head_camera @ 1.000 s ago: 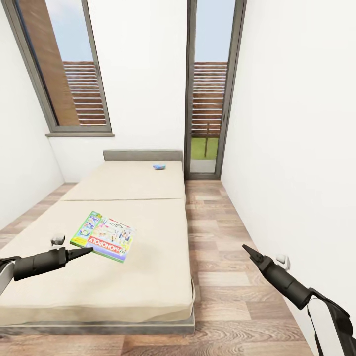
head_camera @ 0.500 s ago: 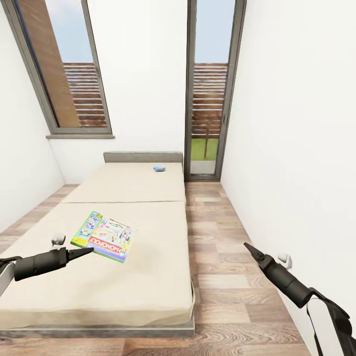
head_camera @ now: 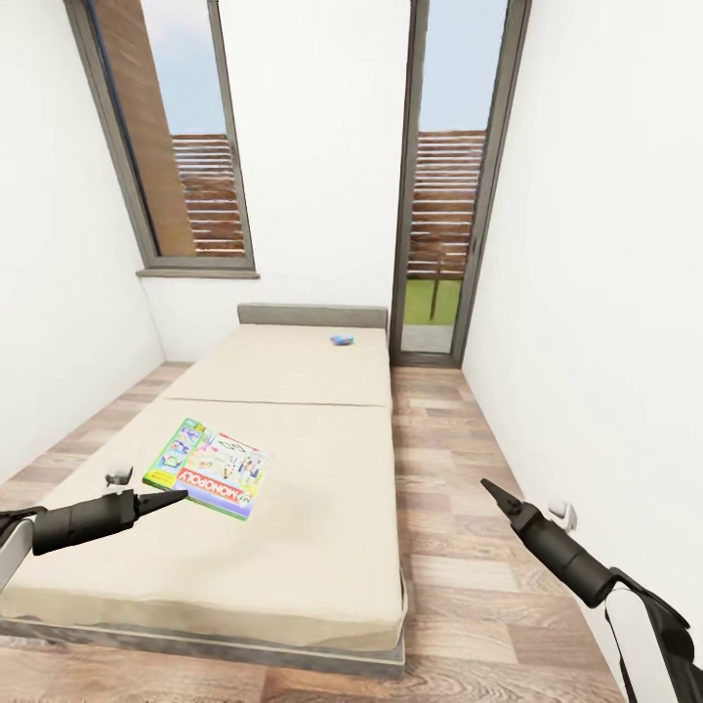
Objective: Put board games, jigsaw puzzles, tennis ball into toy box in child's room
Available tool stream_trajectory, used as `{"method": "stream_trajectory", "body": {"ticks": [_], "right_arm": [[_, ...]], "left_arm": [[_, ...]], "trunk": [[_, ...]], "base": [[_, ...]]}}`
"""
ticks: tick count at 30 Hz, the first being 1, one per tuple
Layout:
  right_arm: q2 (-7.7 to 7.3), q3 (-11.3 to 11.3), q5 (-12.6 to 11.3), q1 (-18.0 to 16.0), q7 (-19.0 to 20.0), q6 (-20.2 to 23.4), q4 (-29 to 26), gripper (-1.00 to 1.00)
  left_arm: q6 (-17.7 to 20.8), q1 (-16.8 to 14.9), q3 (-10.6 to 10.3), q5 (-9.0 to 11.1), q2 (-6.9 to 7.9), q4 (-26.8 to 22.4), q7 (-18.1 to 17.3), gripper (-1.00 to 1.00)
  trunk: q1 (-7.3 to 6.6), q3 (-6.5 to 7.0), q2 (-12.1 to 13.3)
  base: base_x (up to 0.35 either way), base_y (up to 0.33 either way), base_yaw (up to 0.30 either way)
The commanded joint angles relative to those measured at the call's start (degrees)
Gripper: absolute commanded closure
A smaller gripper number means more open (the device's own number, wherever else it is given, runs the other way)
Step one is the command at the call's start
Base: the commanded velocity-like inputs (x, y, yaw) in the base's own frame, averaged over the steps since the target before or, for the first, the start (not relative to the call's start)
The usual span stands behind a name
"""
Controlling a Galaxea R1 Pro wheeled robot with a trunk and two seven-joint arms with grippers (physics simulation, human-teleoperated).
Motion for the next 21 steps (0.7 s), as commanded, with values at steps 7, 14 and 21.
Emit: {"method": "stream_trajectory", "body": {"ticks": [7,14,21], "right_arm": [[0.19,-0.1,-0.2,0.0,0.3,0.2,0.0,-1.0],[0.67,0.0,-0.1,0.0,0.1,-0.2,-0.1,-1.0],[0.67,0.0,-0.1,0.0,0.4,-0.3,-0.1,-1.0]], "left_arm": [[0.3,-0.1,0.0,0.2,-0.08,0.0,0.0,1.0],[0.3,-0.1,0.0,0.2,-0.09,0.0,0.1,1.0],[0.3,-0.1,0.0,0.2,-0.09,0.1,0.1,1.0]], "trunk": [[-1.55,1.45,2.8],[-3.09,2.77,5.6],[-4.62,4.07,8.4]], "base": [[0.0,0.0,0.168],[0.0,0.0,0.096],[0.0,0.0,0.102]]}}
